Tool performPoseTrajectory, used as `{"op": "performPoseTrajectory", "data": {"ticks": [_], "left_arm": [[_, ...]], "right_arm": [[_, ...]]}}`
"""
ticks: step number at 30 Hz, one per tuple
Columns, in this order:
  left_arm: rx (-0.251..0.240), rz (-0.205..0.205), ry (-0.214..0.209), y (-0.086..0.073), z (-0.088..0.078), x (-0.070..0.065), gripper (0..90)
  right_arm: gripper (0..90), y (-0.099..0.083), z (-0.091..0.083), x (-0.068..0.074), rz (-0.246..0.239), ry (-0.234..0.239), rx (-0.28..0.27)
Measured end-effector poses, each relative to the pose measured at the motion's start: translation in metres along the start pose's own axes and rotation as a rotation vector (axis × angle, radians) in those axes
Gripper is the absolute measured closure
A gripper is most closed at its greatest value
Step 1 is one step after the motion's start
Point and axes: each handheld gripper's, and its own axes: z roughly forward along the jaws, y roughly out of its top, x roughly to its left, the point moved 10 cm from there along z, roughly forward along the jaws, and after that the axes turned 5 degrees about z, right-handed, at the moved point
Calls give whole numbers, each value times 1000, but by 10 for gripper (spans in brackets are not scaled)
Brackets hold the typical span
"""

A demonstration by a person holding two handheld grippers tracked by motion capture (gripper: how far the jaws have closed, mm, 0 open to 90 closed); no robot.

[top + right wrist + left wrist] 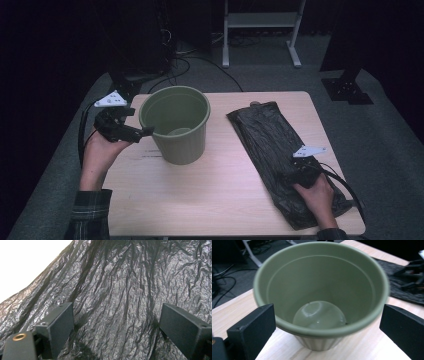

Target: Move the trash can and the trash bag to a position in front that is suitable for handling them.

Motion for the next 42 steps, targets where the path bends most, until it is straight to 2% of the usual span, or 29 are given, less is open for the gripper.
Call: {"op": "performPoseTrajectory", "data": {"ticks": [6, 11, 17, 23, 27, 31, 37, 42], "left_arm": [[20, -11, 32, 0, 12, 19, 0], [44, -18, 23, -5, 25, 27, 0], [45, -30, 16, -8, 36, 35, 0], [82, -29, 2, -17, 47, 39, 0], [95, -40, -13, -24, 53, 39, 0], [78, -63, -30, -25, 55, 38, 0], [88, -57, -31, -24, 57, 32, 0], [97, -29, -53, -22, 59, 19, 0]], "right_arm": [[109, 0, 0, 0, 0, 0, 0], [109, 0, 0, 0, 0, 0, 0], [109, 0, 0, 0, 0, 0, 0], [109, 0, 0, 0, 0, 0, 0], [109, 0, 0, 0, -1, -1, 0], [109, 0, 0, 0, 0, 0, 0], [109, 0, 0, 0, 1, 0, 0], [109, 0, 0, 0, 0, -1, 0]]}}
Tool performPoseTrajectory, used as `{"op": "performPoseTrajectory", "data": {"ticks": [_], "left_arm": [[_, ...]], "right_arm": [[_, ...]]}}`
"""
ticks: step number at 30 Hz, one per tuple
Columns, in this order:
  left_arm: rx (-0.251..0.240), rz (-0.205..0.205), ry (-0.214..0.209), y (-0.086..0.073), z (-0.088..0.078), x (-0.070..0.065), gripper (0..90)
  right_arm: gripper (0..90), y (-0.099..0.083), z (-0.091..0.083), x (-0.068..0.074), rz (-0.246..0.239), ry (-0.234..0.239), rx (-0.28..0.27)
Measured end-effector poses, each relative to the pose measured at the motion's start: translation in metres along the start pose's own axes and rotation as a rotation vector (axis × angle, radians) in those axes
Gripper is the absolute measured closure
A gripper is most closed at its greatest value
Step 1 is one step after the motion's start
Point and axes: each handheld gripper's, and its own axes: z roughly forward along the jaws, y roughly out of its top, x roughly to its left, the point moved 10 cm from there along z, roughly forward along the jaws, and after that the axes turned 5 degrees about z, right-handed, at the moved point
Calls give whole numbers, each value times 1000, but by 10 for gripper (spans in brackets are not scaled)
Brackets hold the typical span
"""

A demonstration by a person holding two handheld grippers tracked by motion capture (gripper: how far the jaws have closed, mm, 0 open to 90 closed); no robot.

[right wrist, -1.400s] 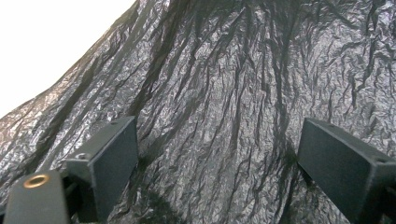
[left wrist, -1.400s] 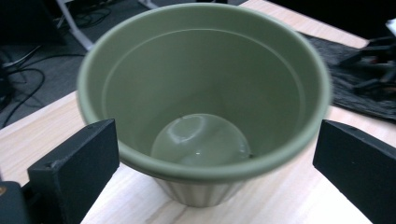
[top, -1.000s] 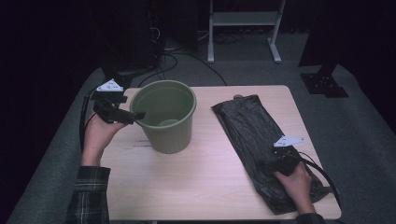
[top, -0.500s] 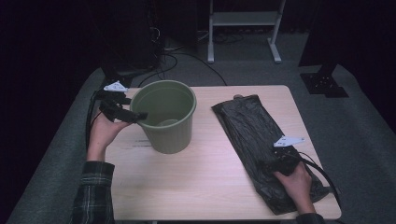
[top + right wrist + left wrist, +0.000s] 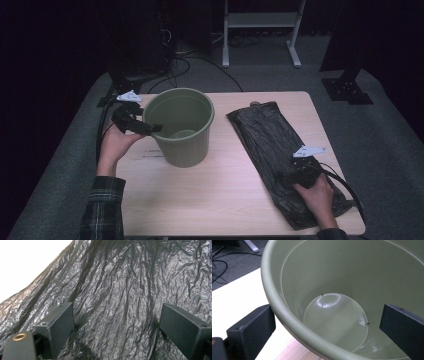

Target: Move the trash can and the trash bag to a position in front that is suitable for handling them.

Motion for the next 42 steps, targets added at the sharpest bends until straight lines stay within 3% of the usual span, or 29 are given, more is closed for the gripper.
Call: {"op": "performPoseTrajectory", "data": {"ticks": [22, 32, 42], "left_arm": [[-23, 98, -138, 17, 16, -80, 0], [-45, 116, -206, 21, 22, -110, 0], [-39, 151, -239, 22, 22, -133, 0]], "right_arm": [[106, 0, 0, 0, -3, 1, 1], [105, 0, 0, 0, -4, 1, 1], [105, 0, 0, 0, -4, 1, 1]]}}
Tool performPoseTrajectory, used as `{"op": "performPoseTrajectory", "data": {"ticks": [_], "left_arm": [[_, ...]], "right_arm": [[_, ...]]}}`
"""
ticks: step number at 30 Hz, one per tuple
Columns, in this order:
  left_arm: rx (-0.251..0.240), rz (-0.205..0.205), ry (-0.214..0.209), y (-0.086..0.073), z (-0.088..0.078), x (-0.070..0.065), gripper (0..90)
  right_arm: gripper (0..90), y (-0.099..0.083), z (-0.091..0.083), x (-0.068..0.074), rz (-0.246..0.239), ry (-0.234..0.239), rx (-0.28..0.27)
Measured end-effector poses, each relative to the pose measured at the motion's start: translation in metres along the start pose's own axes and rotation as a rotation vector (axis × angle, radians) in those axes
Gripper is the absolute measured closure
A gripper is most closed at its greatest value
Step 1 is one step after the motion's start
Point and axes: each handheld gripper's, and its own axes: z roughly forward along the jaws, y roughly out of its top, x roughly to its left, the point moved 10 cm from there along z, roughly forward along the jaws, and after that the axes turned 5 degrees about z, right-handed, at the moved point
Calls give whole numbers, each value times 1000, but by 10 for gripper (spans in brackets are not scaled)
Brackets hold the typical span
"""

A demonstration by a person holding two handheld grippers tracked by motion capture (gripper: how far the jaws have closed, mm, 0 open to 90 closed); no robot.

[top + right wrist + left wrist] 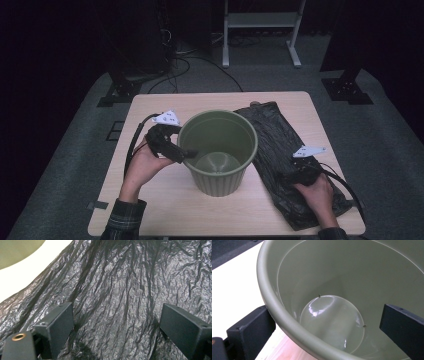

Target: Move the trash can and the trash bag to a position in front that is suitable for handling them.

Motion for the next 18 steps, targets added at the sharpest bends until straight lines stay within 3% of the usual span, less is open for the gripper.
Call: {"op": "performPoseTrajectory", "data": {"ticks": [5, 11, 18], "left_arm": [[0, 3, 0, 1, 1, -4, 0], [-18, -3, 2, 5, -1, 2, 0], [-53, 2, 34, 18, -16, 9, 0]], "right_arm": [[105, 0, 0, 0, 0, 0, 0], [105, 0, 0, 0, 0, 0, 0], [105, 0, 0, 0, 0, 0, 0]]}}
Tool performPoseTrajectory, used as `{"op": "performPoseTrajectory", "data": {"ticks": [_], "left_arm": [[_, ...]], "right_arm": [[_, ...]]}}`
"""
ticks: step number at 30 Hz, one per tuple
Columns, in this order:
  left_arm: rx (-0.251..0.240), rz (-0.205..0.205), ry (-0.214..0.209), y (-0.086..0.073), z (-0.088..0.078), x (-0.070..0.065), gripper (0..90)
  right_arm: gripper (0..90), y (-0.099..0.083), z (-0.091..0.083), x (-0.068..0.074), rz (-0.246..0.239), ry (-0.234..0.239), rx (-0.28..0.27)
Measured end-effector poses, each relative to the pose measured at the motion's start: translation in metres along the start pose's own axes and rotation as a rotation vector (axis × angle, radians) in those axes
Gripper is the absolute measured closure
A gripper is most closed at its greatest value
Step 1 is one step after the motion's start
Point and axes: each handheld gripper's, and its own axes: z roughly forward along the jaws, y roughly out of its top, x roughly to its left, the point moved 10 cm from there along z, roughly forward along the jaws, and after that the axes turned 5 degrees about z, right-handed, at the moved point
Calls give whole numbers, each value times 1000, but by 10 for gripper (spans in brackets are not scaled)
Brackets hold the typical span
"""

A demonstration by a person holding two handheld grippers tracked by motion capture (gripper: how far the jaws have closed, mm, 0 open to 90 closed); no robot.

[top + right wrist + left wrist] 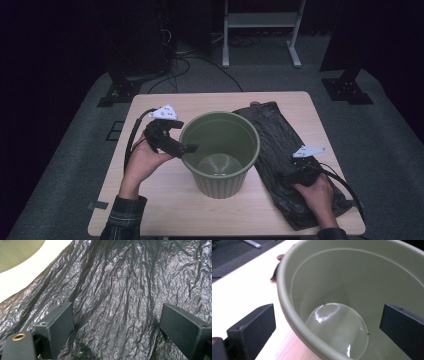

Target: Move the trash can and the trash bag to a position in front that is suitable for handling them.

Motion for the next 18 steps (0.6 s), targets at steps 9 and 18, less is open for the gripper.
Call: {"op": "performPoseTrajectory", "data": {"ticks": [9, 18], "left_arm": [[-51, -1, 50, 0, -31, -1, 0], [-49, -6, 86, -32, -49, -13, 0]], "right_arm": [[108, 0, 0, 0, 5, -1, 0], [111, 0, 0, 0, 6, -3, -1]]}}
